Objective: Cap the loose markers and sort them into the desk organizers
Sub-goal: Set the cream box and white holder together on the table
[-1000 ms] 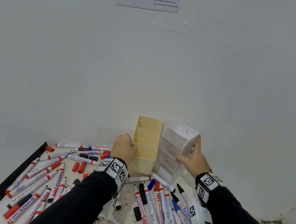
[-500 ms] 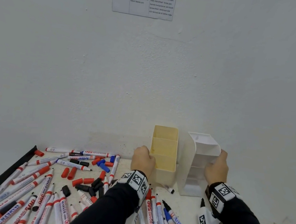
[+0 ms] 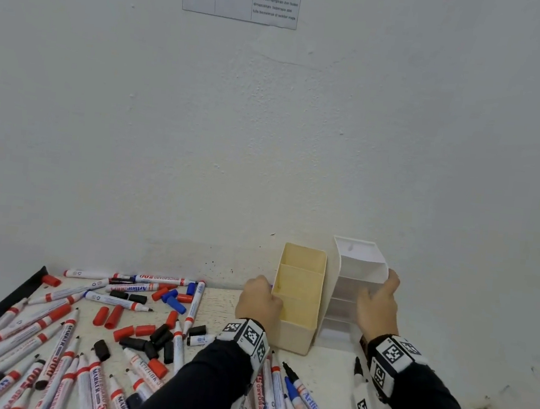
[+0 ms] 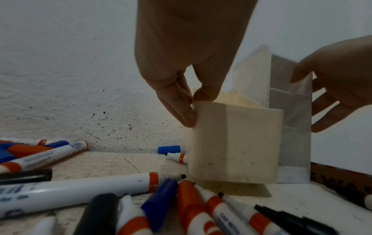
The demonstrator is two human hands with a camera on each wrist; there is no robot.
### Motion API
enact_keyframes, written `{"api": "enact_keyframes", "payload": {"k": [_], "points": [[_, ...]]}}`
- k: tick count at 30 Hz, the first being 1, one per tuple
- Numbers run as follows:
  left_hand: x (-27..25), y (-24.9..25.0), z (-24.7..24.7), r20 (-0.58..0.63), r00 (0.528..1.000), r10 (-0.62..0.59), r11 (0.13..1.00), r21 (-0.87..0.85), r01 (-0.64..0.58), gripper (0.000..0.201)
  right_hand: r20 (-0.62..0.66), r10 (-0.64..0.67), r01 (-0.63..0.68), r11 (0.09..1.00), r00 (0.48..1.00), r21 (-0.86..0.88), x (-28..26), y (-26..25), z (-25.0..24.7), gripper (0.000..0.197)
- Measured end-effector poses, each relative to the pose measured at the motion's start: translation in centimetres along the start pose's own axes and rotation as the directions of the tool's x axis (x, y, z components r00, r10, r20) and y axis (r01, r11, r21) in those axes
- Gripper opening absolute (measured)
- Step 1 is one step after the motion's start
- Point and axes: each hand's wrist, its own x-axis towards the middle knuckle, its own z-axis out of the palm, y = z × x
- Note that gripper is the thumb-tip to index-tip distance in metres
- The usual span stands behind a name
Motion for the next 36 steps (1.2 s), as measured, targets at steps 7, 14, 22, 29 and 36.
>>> {"api": "enact_keyframes", "payload": {"k": [7, 14, 22, 29, 36], "points": [[0.7, 0.3, 0.0, 0.098, 0.995, 0.035, 0.986, 0.161, -0.051, 0.025, -0.036, -0.004, 0.001, 0.996, 0.999, -0.085, -0.2, 0.1, 0.3, 0.052], [0.3, -1.4, -3.0, 0.002, 0.999, 0.054, 0.988, 0.147, -0.054, 0.022, -0.042, -0.038, 0.033, 0.994, 0.998, -0.103, -0.3, -0.3, 1.6, 0.053], [0.6, -3.1, -6.2, -0.138, 0.989, 0.044, 0.995, 0.092, -0.031, 0.023, 0.119, -0.153, 0.173, 0.968, 0.981, -0.18, -2.0, -1.2, 3.8, 0.051], [0.7, -1.9, -4.7, -0.125, 0.992, 0.036, 0.999, 0.044, -0.031, 0.021, 0.077, -0.12, 0.132, 0.976, 0.99, -0.172, -2.0, -0.5, 1.6, 0.051], [1.0, 0.7, -0.5, -0.027, 1.0, 0.012, 1.0, 0.027, -0.011, 0.02, -0.042, -0.051, 0.046, 0.993, 0.998, -0.113, 0.2, 0.2, -0.4, 0.05]]}}
